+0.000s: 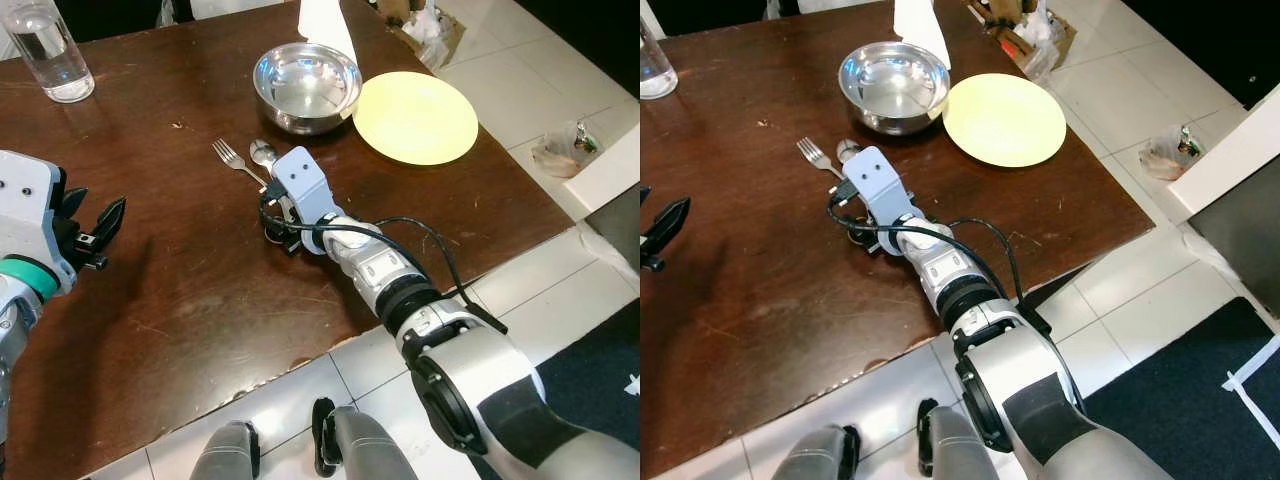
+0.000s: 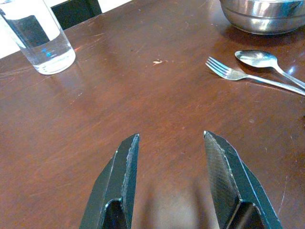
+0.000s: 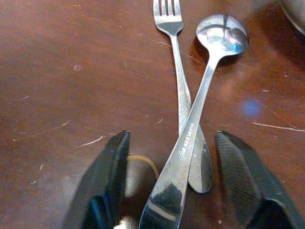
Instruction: Setting the table
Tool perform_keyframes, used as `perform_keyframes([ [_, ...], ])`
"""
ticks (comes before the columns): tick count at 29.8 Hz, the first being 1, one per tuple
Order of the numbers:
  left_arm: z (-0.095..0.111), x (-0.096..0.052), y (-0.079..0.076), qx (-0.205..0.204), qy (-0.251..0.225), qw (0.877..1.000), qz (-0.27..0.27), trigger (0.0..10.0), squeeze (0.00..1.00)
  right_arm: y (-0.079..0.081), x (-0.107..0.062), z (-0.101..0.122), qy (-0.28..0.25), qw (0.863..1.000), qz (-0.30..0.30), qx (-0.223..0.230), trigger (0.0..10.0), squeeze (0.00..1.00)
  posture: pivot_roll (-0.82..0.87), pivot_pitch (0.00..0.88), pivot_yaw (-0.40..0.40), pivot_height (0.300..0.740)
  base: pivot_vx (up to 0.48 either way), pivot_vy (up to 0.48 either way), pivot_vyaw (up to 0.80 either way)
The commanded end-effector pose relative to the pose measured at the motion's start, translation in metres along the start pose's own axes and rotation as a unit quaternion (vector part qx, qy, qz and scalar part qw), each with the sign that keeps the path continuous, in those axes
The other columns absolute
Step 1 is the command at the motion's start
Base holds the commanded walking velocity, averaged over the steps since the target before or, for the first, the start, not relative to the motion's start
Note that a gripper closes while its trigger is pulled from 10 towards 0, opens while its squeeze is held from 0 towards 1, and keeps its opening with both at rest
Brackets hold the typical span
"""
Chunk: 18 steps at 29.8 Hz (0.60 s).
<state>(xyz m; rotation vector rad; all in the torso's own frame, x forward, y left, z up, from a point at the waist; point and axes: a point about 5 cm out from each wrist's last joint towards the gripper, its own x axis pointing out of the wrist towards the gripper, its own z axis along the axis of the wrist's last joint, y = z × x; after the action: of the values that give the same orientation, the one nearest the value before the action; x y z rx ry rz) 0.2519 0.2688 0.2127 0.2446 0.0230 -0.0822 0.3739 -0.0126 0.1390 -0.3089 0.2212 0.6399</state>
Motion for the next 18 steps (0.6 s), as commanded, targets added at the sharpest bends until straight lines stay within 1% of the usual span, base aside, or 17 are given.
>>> perform_keyframes([
  [1, -0.003, -0.001, -0.002, -0.007, 0.006, 1.0, 0.0, 10.0, 0.0, 0.001, -0.005, -0.036, 0.079, 0.997, -0.001, 0.025, 0.0, 0.0, 0.11, 0.152, -0.022, 0.74, 0.0, 0.0, 0.0],
  [3, -0.003, 0.0, -0.002, -0.009, 0.006, 1.0, 0.003, 10.0, 0.0, 0.001, -0.006, -0.039, 0.084, 0.995, 0.003, 0.05, 0.0, 0.0, 0.11, 0.149, -0.022, 0.74, 0.0, 0.0, 0.0],
  [4, -0.003, 0.0, -0.002, -0.009, 0.006, 1.0, 0.003, 10.0, 0.0, 0.001, -0.006, -0.039, 0.084, 0.995, 0.003, 0.05, 0.0, 0.0, 0.11, 0.149, -0.022, 0.74, 0.0, 0.0, 0.0],
  [5, -0.004, 0.0, -0.002, -0.011, 0.005, 1.0, 0.004, 10.0, 0.0, 0.0, -0.007, -0.041, 0.086, 0.994, 0.005, 0.07, 0.0, 0.0, 0.11, 0.147, -0.023, 0.74, 0.0, 0.0, 0.0],
  [7, -0.004, 0.001, -0.002, -0.013, 0.006, 1.0, 0.006, 10.0, 0.0, -0.002, -0.008, -0.044, 0.092, 0.991, 0.004, 0.097, 0.0, 0.0, 0.1, 0.144, -0.023, 0.74, 0.0, 0.0, 0.0],
  [9, -0.005, 0.002, -0.003, -0.014, 0.006, 1.0, 0.006, 10.0, 0.0, -0.004, -0.009, -0.047, 0.096, 0.989, 0.0, 0.109, 0.0, 0.0, 0.1, 0.142, -0.023, 0.74, 0.0, 0.0, 0.0],
  [12, -0.005, 0.002, -0.003, -0.014, 0.006, 1.0, 0.007, 10.0, 0.0, -0.005, -0.01, -0.049, 0.099, 0.989, -0.004, 0.112, 0.0, 0.0, 0.1, 0.142, -0.023, 0.74, 0.0, 0.0, 0.0],
  [13, -0.006, 0.003, -0.004, -0.015, 0.007, 1.0, 0.007, 10.0, 0.0, -0.007, -0.011, -0.051, 0.1, 0.986, -0.01, 0.133, 0.0, 0.0, 0.1, 0.14, -0.022, 0.74, 0.0, 0.0, 0.0],
  [14, -0.006, 0.003, -0.004, -0.015, 0.007, 1.0, 0.007, 10.0, 0.0, -0.007, -0.011, -0.051, 0.1, 0.986, -0.01, 0.133, 0.0, 0.0, 0.1, 0.14, -0.022, 0.74, 0.0, 0.0, 0.0],
  [15, -0.007, 0.003, -0.005, -0.016, 0.007, 1.0, 0.007, 10.0, 0.0, -0.008, -0.012, -0.053, 0.1, 0.984, -0.013, 0.148, 0.0, 0.0, 0.1, 0.14, -0.022, 0.74, 0.0, 0.0, 0.0],
  [16, -0.007, 0.003, -0.005, -0.016, 0.007, 1.0, 0.007, 10.0, 0.0, -0.008, -0.012, -0.053, 0.1, 0.984, -0.013, 0.148, 0.0, 0.0, 0.1, 0.14, -0.022, 0.74, 0.0, 0.0, 0.0],
  [17, -0.008, 0.004, -0.005, -0.017, 0.009, 1.0, 0.008, 10.0, 0.0, -0.011, -0.013, -0.053, 0.093, 0.982, -0.019, 0.165, 0.0, 0.0, 0.09, 0.138, -0.02, 0.74, 0.0, 0.0, 0.0],
  [18, -0.008, 0.004, -0.005, -0.017, 0.009, 1.0, 0.008, 10.0, 0.0, -0.011, -0.013, -0.053, 0.093, 0.982, -0.019, 0.165, 0.0, 0.0, 0.09, 0.138, -0.02, 0.74, 0.0, 0.0, 0.0],
])
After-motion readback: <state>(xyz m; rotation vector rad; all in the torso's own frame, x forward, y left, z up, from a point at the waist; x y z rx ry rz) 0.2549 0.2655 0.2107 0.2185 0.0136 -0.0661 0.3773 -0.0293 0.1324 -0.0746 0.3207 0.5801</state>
